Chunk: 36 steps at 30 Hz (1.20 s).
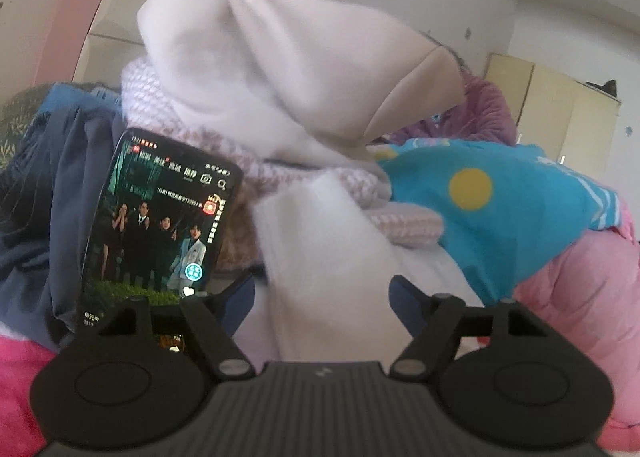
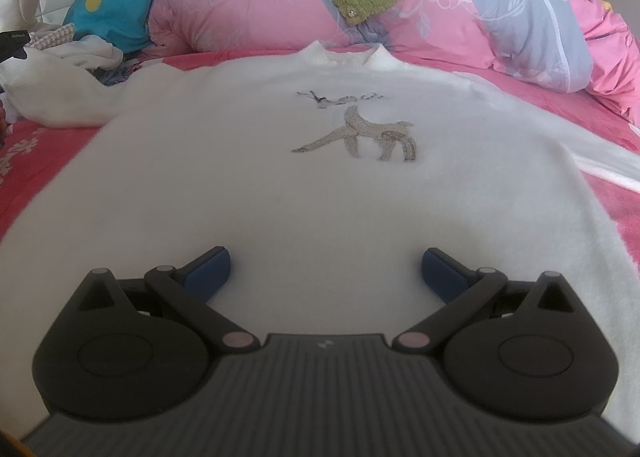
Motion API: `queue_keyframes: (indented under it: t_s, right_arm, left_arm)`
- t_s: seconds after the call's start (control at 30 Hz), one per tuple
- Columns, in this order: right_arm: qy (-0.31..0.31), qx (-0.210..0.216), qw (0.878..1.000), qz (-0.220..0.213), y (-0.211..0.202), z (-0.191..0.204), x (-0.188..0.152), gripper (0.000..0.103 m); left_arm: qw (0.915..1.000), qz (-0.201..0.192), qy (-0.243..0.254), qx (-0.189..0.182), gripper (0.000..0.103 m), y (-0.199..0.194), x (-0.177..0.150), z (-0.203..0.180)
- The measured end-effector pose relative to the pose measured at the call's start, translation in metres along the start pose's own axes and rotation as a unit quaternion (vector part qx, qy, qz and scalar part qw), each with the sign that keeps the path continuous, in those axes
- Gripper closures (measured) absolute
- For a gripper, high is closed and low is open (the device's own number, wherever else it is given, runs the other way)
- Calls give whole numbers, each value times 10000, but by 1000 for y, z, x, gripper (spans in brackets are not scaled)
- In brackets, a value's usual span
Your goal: Fold clothes
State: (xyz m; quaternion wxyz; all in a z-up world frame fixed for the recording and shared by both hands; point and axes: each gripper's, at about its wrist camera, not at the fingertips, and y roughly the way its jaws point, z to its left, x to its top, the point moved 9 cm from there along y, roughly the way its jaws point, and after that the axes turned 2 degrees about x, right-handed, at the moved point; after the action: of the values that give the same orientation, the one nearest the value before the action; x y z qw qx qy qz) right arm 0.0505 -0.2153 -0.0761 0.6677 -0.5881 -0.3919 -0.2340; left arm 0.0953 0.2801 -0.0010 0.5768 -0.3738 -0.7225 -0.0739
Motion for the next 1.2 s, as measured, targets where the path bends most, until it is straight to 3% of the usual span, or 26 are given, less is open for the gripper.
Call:
queue_keyframes:
  t_s: [0.33,0.37,0.47,0.8,1.03,1.2]
  right_arm:
    - [6,-21,10000,-9,0,1,-1,1]
    - [6,-23,10000,-11,0,1,-1,1]
    - [7,-28,10000,-19,0,1,-1,1]
    - [12,-53,10000,-67,0,1,-1,1]
    - [11,-48,9999,-144,-1,1,-2,1]
    - [14,-35,9998,-181,-1,2,-2,1]
  left_arm:
    - [9993,200,-310,16,53,19,0,5]
    - [9991,223,-362,44,59,22,1,6]
    - [9985,260,-458,112,90,25,0,12]
    - [9993,-159,-270,-183,94,-6,9,-4]
    - [9926,-511,298,-1060,94,-58,11,-54]
    - [9769,-565,973,-1819,94,-97,-9,-99]
